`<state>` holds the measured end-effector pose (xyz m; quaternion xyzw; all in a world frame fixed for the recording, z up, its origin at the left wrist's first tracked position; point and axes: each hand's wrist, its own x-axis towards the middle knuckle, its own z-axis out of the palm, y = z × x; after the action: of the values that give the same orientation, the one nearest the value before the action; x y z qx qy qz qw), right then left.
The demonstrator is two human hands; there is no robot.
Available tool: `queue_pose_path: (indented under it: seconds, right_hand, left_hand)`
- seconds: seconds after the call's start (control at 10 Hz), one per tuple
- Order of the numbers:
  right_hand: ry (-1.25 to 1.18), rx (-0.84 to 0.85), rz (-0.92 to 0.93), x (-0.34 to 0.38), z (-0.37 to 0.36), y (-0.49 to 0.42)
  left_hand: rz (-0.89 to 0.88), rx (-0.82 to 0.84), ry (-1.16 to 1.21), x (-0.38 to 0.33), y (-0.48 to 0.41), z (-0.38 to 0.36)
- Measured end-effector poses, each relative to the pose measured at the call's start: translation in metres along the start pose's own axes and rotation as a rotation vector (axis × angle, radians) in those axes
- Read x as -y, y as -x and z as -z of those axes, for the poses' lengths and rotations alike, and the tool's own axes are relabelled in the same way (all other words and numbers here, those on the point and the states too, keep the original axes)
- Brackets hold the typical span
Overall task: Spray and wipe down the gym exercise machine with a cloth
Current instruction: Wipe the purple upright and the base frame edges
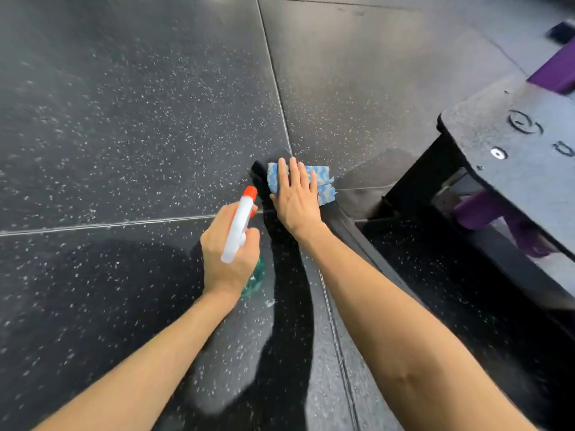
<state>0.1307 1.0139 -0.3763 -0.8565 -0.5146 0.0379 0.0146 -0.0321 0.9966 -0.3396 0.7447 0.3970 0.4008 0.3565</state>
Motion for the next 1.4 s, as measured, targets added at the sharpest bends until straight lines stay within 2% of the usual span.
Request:
queue_pose_path:
  seconds: [0.1,0.2,0.3,0.4,0.5,0.6,0.7,0.8,0.9,1.0,1.1,1.2,1.3,1.4]
  right_hand:
    - [-0.017,0.02,-0.008,0.013,0.009,-0.022]
    - [-0.05,-0.002,-0.159,0.001,0.006,0.001]
    - [-0.02,-0.13,-0.183,-0.012,0.0,0.049]
    - [0.041,-0.15,-0.146,-0.011,-0.011,0.039]
    - [0.03,-0.093,-0.078,0.011,-0.002,-0.015]
    - [-0.021,0.024,-0.098,0.036,-0.002,-0.061]
    - [0.055,-0.08,-0.137,0.02,-0.011,-0.026]
    - [0.054,-0.207,-0.125,-0.024,-0.02,0.075]
    - [0.047,-0.287,-0.136,-0.053,-0.027,0.136]
    - [0.056,-0.263,-0.211,-0.078,-0.022,0.197]
    - [-0.029,-0.215,-0.28,-0.074,-0.025,0.194]
    - [-0.062,-0.251,-0.265,-0.041,-0.009,0.118]
    - [-0.065,-0.121,-0.138,-0.033,-0.006,0.084]
    - [-0.151,-0.219,-0.318,-0.036,-0.006,0.097]
  left_hand:
    - [0.009,-0.07,-0.071,0.002,0.003,-0.002]
    - [0.077,-0.1,-0.049,0.006,0.005,-0.006]
    - [0.155,-0.114,0.026,0.002,0.006,-0.007]
    - [0.156,-0.086,-0.01,-0.002,0.006,-0.004]
    - [0.106,-0.071,-0.042,0.0,0.004,-0.004]
    - [0.078,-0.092,-0.056,0.003,0.002,-0.003]
    - [0.036,-0.092,-0.084,0.003,0.001,-0.004]
    - [-0.009,-0.074,-0.149,0.001,0.0,-0.002]
    - [-0.064,-0.099,-0.116,0.001,0.003,-0.001]
    - [-0.074,-0.09,-0.054,0.005,0.003,-0.001]
    - [0.009,-0.032,0.045,0.0,0.01,0.003]
    - [0.035,0.097,0.11,-0.025,0.036,0.001]
    - [0.046,0.171,0.069,-0.037,0.046,-0.002]
    - [0.114,0.299,0.111,-0.06,0.059,-0.007]
